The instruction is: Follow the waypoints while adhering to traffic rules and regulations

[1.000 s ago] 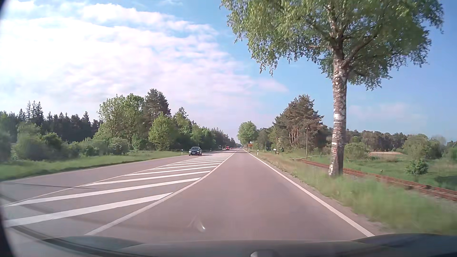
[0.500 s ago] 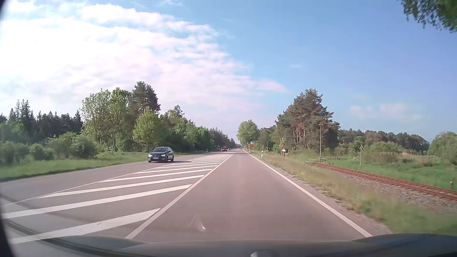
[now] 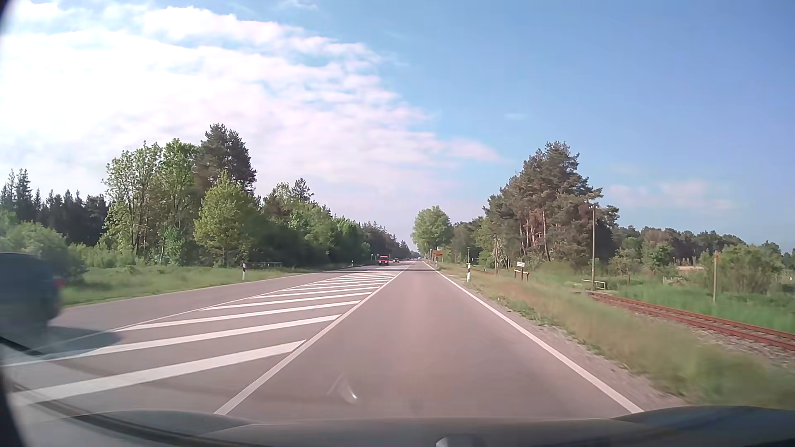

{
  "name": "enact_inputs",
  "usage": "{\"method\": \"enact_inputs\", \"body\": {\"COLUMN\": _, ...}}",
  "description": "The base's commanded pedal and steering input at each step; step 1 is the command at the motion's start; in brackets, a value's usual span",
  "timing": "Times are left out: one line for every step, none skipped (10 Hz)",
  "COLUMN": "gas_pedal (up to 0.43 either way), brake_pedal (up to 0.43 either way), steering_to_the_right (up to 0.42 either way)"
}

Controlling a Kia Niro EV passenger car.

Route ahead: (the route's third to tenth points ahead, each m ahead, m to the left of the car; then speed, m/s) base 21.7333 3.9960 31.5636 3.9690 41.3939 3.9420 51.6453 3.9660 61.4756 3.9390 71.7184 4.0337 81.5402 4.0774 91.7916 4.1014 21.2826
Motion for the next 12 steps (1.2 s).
{"method": "enact_inputs", "body": {"gas_pedal": 0.079, "brake_pedal": 0.000, "steering_to_the_right": 0.000}}
{"method": "enact_inputs", "body": {"gas_pedal": 0.079, "brake_pedal": 0.000, "steering_to_the_right": 0.000}}
{"method": "enact_inputs", "body": {"gas_pedal": 0.079, "brake_pedal": 0.000, "steering_to_the_right": 0.000}}
{"method": "enact_inputs", "body": {"gas_pedal": 0.079, "brake_pedal": 0.000, "steering_to_the_right": 0.000}}
{"method": "enact_inputs", "body": {"gas_pedal": 0.079, "brake_pedal": 0.000, "steering_to_the_right": 0.000}}
{"method": "enact_inputs", "body": {"gas_pedal": 0.079, "brake_pedal": 0.000, "steering_to_the_right": 0.000}}
{"method": "enact_inputs", "body": {"gas_pedal": 0.079, "brake_pedal": 0.000, "steering_to_the_right": -0.001}}
{"method": "enact_inputs", "body": {"gas_pedal": 0.079, "brake_pedal": 0.000, "steering_to_the_right": -0.001}}
{"method": "enact_inputs", "body": {"gas_pedal": 0.079, "brake_pedal": 0.000, "steering_to_the_right": -0.001}}
{"method": "enact_inputs", "body": {"gas_pedal": 0.079, "brake_pedal": 0.000, "steering_to_the_right": -0.001}}
{"method": "enact_inputs", "body": {"gas_pedal": 0.079, "brake_pedal": 0.000, "steering_to_the_right": 0.000}}
{"method": "enact_inputs", "body": {"gas_pedal": 0.079, "brake_pedal": 0.000, "steering_to_the_right": -0.001}}
